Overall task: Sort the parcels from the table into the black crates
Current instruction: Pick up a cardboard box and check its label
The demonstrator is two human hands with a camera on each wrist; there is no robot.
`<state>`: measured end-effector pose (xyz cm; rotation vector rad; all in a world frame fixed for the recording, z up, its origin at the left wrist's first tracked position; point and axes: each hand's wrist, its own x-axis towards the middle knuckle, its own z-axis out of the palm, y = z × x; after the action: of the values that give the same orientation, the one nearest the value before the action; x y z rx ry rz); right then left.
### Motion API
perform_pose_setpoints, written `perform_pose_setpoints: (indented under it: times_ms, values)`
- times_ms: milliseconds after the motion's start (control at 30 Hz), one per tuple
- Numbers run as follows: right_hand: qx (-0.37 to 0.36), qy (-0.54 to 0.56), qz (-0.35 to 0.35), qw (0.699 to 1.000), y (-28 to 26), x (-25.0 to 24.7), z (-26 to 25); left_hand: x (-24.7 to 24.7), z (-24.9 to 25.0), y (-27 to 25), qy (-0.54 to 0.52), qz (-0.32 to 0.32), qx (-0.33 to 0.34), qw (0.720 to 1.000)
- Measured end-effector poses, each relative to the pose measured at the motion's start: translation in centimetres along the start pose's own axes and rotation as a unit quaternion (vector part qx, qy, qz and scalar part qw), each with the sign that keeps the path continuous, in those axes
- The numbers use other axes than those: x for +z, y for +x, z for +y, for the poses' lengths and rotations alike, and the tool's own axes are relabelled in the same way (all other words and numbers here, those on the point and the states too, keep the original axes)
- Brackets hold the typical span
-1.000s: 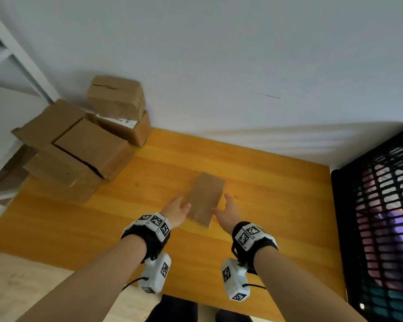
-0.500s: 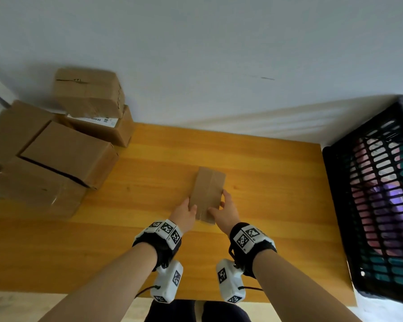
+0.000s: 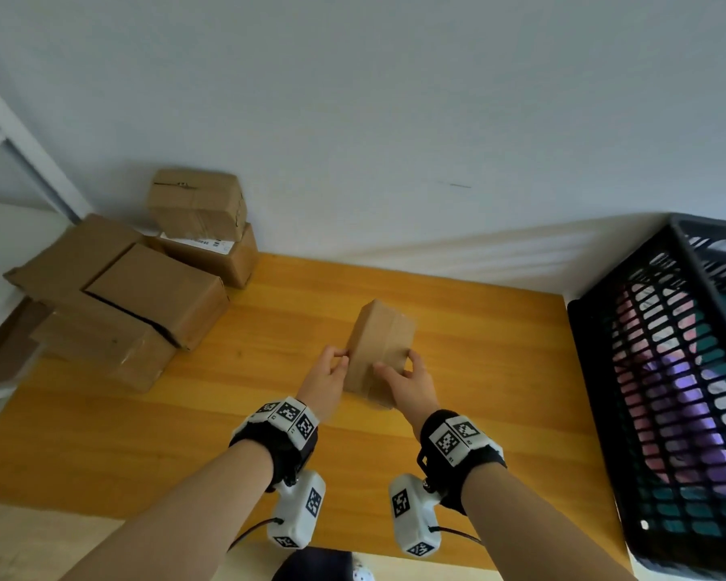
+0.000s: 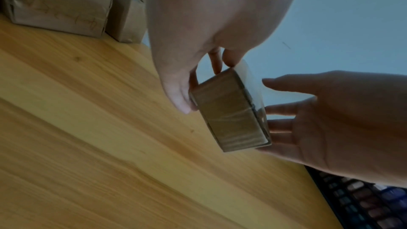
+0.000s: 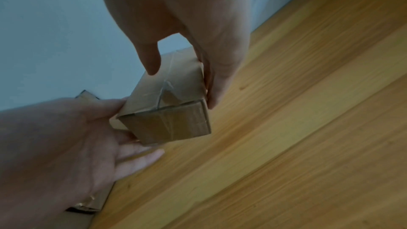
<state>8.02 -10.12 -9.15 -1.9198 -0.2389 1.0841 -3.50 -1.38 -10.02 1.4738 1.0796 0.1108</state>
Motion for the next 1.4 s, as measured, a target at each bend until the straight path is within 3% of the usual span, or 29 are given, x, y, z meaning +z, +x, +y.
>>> perform_pose_setpoints:
  times_ms: [200, 733, 933, 1067, 1233, 1333, 1400]
  values:
    - [-0.035, 0.029, -0.041, 0.998, -3.0, -1.9, -0.4, 1.2, 3.3, -4.4, -0.117, 0.016, -0.008, 0.993]
    - [-0.117, 0.106, -0.157, 0.975, -9.6, -3.6, -5.2, 1.0, 7.9, -12.7, -0.151, 0.014, 0.055, 0.987]
    - [-0.176, 0.151, -0.127, 0.964, -10.9, -3.2, -7.6, -2.1, 10.1, -13.4, -0.164, 0.057, 0.129, 0.976]
    - [-0.198, 0.157, -0.119, 0.96, -11.7, -2.4, -9.0, -4.6, 9.7, -12.8, -0.133, 0.093, 0.115, 0.98]
    - [-0.201, 0.125, -0.143, 0.961, -12.2, -1.0, -9.8, -6.8, 9.8, -12.7, -0.116, 0.103, 0.125, 0.98]
    - [-0.235, 0.036, -0.134, 0.962, -12.0, -0.3, -9.8, -8.1, 9.9, -12.1, -0.071, 0.121, 0.127, 0.982]
    - [-0.269, -0.05, -0.094, 0.957, -12.1, -0.1, -10.1, -9.1, 10.1, -11.7, 0.012, 0.132, 0.168, 0.977]
